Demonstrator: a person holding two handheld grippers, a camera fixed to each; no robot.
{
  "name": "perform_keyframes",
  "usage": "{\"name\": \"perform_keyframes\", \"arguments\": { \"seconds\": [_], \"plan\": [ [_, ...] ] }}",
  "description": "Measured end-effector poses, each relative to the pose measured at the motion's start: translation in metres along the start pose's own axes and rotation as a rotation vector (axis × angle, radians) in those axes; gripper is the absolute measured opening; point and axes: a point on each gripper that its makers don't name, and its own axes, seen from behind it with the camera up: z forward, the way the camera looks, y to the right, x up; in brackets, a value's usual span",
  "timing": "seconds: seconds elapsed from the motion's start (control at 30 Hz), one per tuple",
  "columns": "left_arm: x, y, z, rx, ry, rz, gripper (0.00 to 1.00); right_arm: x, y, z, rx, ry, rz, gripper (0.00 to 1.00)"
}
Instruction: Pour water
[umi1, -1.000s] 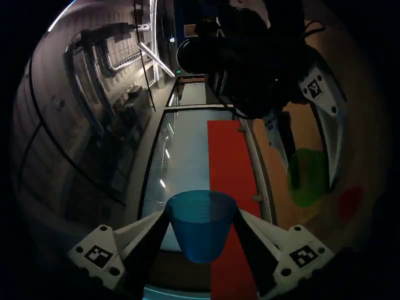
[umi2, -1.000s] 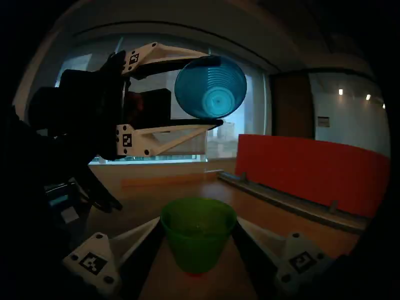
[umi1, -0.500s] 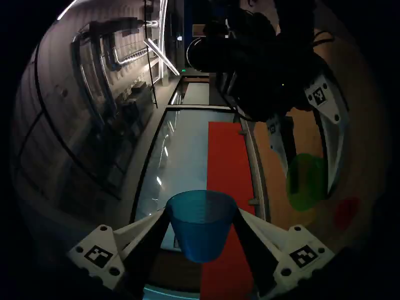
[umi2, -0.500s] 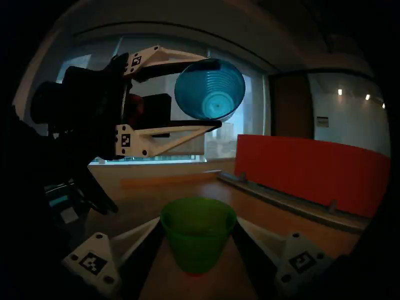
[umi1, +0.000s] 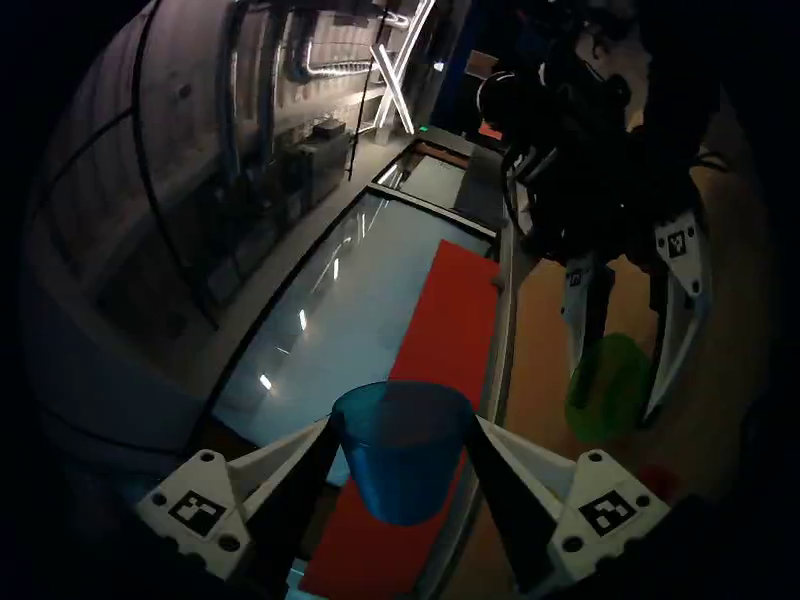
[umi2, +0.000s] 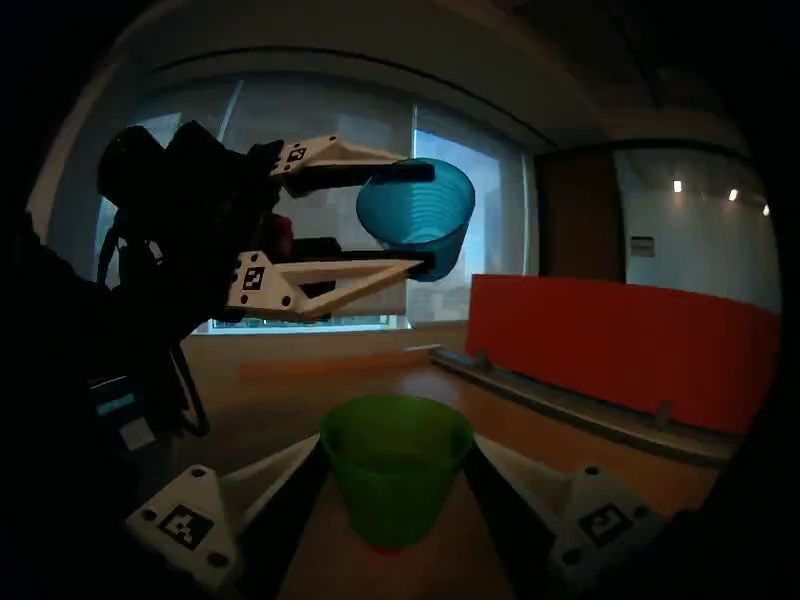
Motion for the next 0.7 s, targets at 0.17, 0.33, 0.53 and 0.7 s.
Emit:
{"name": "perform_keyframes", "arguments": {
  "seconds": [0.17, 0.33, 0.53, 0.7],
  "plan": [
    [-0.005, 0.0, -0.003, 0.005, 0.007, -0.106, 0.87, 0.003, 0.0, -0.001, -0.004, 0.002, -0.003, 0.89],
    [-0.011, -0.002, -0.005, 0.016, 0.0, -0.201, 0.87, 0.003, 0.0, -0.002, -0.008, 0.004, -0.007, 0.9],
    [-0.019, -0.007, -0.008, 0.031, -0.011, -0.329, 0.87, 0.007, 0.0, -0.003, -0.011, 0.009, -0.01, 0.9],
    [-0.027, -0.009, -0.007, 0.027, -0.018, -0.464, 0.87, 0.009, 0.001, -0.004, -0.014, 0.011, -0.016, 0.9]
  ]
}}
